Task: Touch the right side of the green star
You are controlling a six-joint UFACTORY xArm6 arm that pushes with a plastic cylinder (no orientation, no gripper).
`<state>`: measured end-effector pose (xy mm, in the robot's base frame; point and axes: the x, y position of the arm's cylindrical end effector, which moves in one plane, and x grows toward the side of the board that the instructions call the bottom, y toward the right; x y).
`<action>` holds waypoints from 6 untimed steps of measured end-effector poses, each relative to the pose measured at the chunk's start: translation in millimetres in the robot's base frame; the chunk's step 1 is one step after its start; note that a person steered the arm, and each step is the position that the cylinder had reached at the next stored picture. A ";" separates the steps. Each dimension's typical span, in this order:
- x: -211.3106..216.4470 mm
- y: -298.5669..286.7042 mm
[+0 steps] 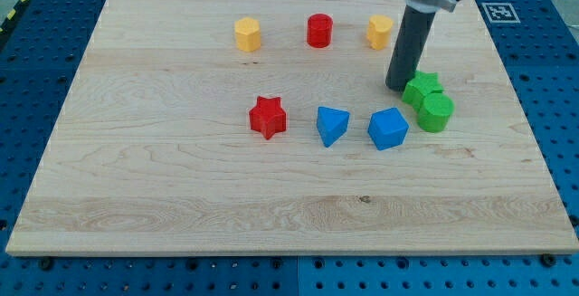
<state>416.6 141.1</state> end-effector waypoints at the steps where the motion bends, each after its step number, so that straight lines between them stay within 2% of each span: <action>1: 18.7 3.7; 2: 18.6 3.8; 3: -13.7 8.5; 4: -28.0 27.7; 5: -4.3 72.1; 6: 14.8 72.8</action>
